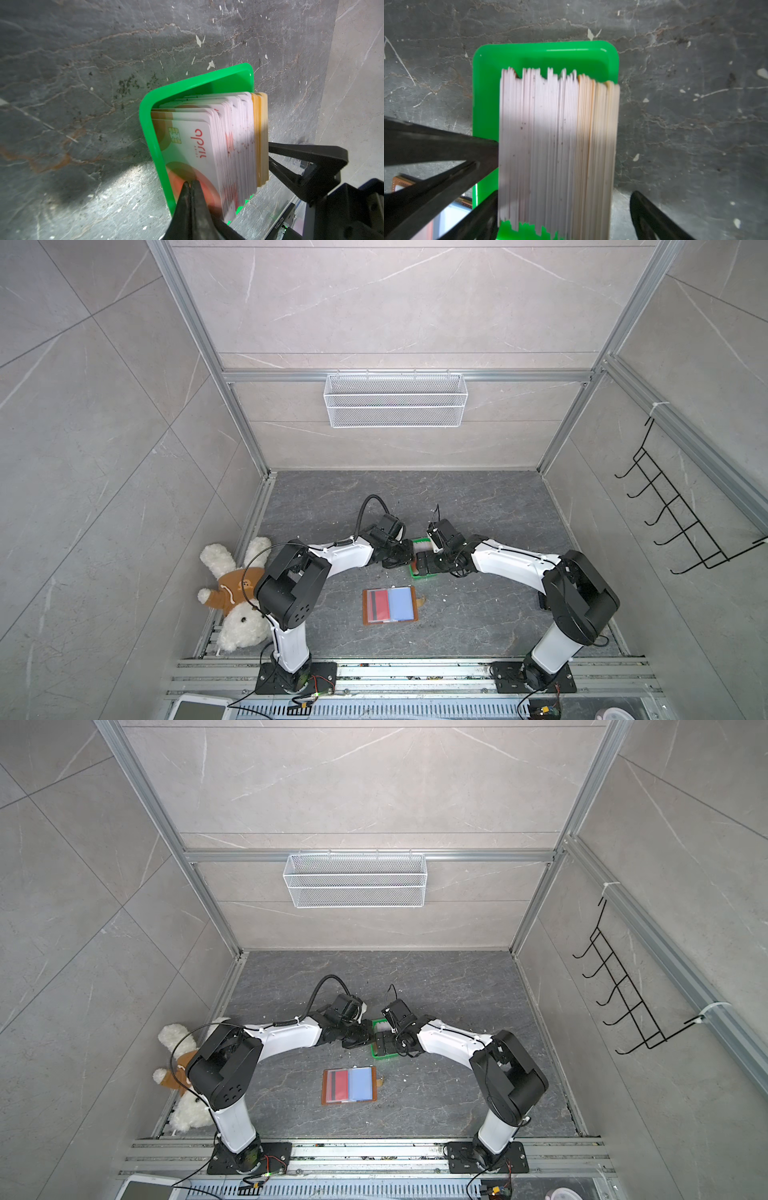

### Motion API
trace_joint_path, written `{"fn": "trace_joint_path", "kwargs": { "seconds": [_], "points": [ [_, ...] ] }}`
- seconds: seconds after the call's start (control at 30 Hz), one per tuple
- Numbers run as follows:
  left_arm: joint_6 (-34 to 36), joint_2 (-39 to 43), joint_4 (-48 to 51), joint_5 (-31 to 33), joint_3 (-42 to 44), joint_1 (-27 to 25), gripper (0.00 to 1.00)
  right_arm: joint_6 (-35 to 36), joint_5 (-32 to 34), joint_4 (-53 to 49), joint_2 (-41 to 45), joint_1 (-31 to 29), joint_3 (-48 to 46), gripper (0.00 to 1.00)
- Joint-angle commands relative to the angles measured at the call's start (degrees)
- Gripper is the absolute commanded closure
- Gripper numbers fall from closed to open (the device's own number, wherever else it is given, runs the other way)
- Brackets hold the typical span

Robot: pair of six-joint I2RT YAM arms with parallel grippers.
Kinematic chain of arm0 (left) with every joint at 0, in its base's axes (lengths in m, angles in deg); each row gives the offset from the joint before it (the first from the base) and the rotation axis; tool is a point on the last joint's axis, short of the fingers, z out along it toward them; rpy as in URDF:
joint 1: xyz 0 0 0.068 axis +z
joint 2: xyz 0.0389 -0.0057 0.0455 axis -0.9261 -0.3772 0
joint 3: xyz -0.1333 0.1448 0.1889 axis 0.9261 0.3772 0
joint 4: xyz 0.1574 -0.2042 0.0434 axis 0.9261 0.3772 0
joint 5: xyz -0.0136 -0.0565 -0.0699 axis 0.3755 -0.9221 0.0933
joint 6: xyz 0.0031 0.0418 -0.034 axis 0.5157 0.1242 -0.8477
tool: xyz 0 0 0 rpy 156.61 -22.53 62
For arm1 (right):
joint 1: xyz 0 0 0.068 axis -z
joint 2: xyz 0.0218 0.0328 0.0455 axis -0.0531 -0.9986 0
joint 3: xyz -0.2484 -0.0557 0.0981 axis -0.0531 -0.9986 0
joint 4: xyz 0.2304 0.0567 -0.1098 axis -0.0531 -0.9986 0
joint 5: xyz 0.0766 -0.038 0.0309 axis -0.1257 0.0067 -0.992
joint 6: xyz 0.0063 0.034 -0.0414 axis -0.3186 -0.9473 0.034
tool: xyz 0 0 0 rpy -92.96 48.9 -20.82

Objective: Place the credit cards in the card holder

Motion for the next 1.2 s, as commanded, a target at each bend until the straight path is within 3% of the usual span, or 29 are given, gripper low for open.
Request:
{"fn": "trace_joint_path", "kwargs": {
  "seconds": [0.0, 0.9, 1.17],
  "points": [
    [0.0, 2.9, 2.2, 1.3, 0.1, -0.2, 1.0, 0.1, 2.1, -1.3, -0.6, 0.1, 1.7, 0.05],
    [-0.4, -2.3, -0.1, -2.9, -0.5, -0.2, 0.99, 1.0, 6.0, -6.5, 5.1, 0.2, 3.5, 0.05],
    [-1.1, -2.7, -1.3, -3.4, -0.1, -0.2, 0.98, -4.5, -1.2, -4.4, 10.4, 0.1, 1.3, 0.06]
  ]
}}
